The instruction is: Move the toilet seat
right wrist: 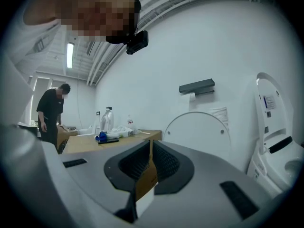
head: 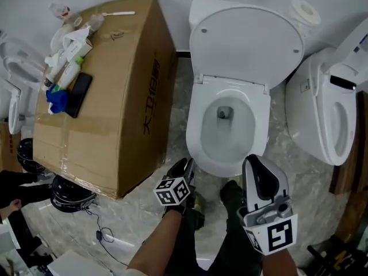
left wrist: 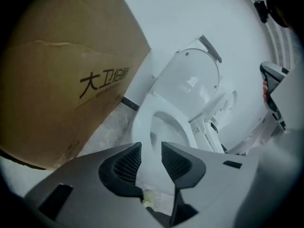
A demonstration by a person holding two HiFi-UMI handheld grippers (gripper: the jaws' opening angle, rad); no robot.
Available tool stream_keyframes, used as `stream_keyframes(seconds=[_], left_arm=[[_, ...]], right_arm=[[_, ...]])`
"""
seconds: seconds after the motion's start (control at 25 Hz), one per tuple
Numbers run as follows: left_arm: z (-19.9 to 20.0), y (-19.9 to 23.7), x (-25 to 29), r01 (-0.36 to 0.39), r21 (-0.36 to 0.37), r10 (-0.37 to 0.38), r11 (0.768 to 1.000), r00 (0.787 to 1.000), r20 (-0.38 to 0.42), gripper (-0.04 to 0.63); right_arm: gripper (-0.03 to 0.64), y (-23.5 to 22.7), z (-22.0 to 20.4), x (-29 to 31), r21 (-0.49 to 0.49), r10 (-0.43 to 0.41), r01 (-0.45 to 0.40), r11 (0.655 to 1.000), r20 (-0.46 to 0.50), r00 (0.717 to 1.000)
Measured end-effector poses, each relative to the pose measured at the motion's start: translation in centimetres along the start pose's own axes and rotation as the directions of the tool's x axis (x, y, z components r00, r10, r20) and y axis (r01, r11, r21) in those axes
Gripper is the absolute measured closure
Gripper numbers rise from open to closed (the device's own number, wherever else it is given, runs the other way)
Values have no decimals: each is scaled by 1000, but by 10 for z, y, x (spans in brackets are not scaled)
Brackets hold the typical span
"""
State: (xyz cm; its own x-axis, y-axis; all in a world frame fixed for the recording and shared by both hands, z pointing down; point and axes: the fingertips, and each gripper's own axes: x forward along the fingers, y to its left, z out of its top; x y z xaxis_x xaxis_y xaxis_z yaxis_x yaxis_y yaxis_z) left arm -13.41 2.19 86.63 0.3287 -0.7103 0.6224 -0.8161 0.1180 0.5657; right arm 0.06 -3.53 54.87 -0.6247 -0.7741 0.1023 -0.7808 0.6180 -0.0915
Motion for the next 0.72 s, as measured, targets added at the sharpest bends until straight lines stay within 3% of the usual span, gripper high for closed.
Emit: stream_keyframes(seconds=[0.28,0.48,0.64,0.72], left_arm=[[-14,26,34,-29,-117,25,993,999,-35,465],[-32,34,46,-33,-222,19,974,998,-68,459],[-36,28,51,-25,-222,4,975,996,-92,471],[-39,26,52,-24,-257,-4,966,994,-106,477]], right_arm=[[603,8,-30,19,35,41,-41,999,-17,999],[603,12,-38,21,30,71,-70,997,-45,996],[603,9,-41,20,30,74,-73,997,-52,996],[603,6,-41,18,35,65,-63,997,-58,996]])
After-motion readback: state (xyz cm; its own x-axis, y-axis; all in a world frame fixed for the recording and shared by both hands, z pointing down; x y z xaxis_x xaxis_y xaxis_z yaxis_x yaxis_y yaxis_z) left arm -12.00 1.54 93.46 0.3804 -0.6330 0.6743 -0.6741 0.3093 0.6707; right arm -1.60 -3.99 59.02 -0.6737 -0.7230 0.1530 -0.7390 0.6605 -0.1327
